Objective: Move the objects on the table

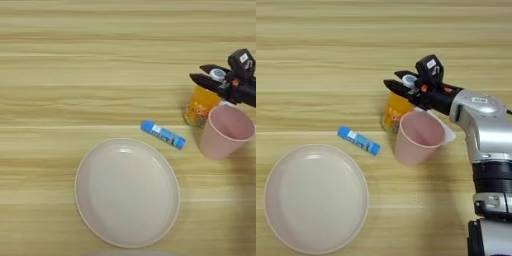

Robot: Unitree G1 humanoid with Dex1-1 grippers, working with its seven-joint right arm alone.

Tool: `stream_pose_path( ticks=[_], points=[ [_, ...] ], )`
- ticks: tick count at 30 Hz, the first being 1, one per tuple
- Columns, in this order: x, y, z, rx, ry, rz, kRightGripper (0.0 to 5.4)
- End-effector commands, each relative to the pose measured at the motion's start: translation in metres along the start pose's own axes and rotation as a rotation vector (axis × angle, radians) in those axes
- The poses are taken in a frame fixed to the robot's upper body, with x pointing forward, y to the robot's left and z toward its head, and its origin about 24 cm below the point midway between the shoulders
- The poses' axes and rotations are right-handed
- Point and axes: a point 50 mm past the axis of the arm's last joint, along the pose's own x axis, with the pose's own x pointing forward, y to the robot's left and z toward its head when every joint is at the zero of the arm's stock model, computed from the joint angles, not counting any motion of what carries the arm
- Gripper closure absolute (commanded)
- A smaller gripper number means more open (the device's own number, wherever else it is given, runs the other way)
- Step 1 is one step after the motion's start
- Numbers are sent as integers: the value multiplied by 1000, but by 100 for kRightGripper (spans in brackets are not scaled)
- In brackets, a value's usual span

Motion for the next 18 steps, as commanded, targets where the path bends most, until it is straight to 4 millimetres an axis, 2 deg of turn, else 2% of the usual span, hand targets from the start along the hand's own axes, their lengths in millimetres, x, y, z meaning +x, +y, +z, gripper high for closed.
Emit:
stream_pose_path(
  ticks=[1, 18],
  points=[
    [-8, -13, 31, -99, -47, -61, 362],
    [-7, -11, 39, -87, -78, -59, 362]
  ],
)
